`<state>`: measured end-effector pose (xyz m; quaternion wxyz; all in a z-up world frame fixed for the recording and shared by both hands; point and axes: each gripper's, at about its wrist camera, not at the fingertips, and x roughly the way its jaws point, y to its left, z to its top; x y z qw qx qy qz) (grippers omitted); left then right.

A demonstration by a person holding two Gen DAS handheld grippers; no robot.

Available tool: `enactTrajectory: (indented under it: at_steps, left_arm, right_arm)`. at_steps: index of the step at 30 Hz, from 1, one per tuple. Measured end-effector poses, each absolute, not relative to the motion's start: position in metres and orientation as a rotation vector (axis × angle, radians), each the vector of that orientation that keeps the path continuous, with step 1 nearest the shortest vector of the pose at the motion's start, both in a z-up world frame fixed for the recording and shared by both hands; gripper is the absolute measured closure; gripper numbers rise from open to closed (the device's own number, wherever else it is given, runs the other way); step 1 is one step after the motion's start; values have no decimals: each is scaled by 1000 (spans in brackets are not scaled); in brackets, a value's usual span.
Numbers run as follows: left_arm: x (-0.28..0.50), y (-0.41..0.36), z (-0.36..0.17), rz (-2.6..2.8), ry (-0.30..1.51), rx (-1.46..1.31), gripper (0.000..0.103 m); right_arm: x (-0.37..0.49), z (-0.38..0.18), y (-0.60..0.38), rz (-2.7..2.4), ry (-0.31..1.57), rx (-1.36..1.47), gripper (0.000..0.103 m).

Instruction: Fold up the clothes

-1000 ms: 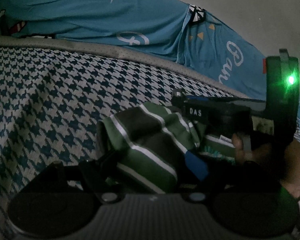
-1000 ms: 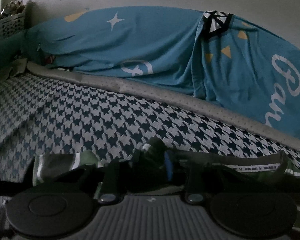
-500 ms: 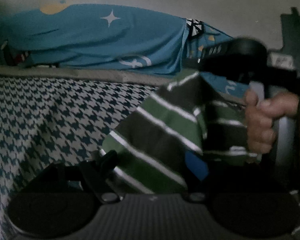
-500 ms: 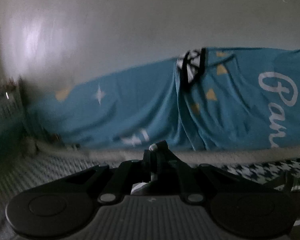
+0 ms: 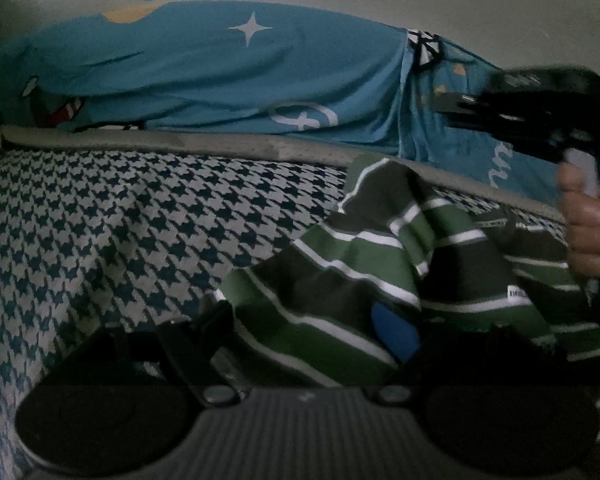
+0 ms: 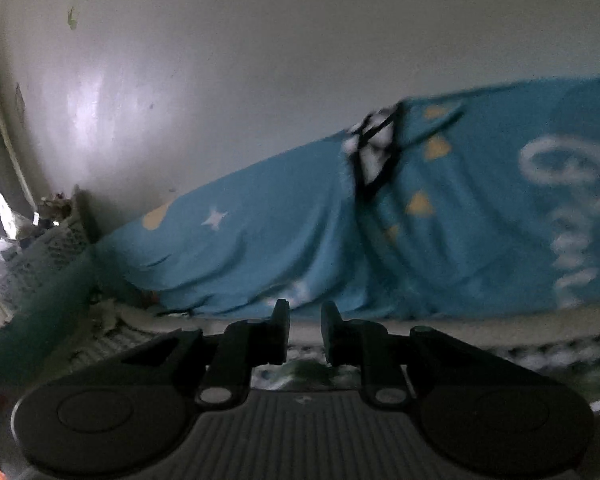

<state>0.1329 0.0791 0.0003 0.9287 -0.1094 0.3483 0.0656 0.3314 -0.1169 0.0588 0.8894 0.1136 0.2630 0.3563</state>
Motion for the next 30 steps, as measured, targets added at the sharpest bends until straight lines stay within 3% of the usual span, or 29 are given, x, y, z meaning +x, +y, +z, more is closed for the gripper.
enactTrajectory:
  at_steps: [12,20,23,28,30]
  left_arm:
    - [128,79,2,151,703,-229,23]
    - [131,73,-1,144,709,-222,22]
    - [133,72,-2,142,710,-216,22]
    - [134,72,-4,146,709,-222,22]
    - [134,72,-4,147,708,-220,22]
  right_arm:
    - [351,27,-204,502,654,88,84]
    - [349,6,-213,525,666,40,63]
    - [349,-2,-206,547,678,12,61]
    - [347,-7,-198,554,640,-50,61]
    - [346,-7,-195,567,628,-73,72]
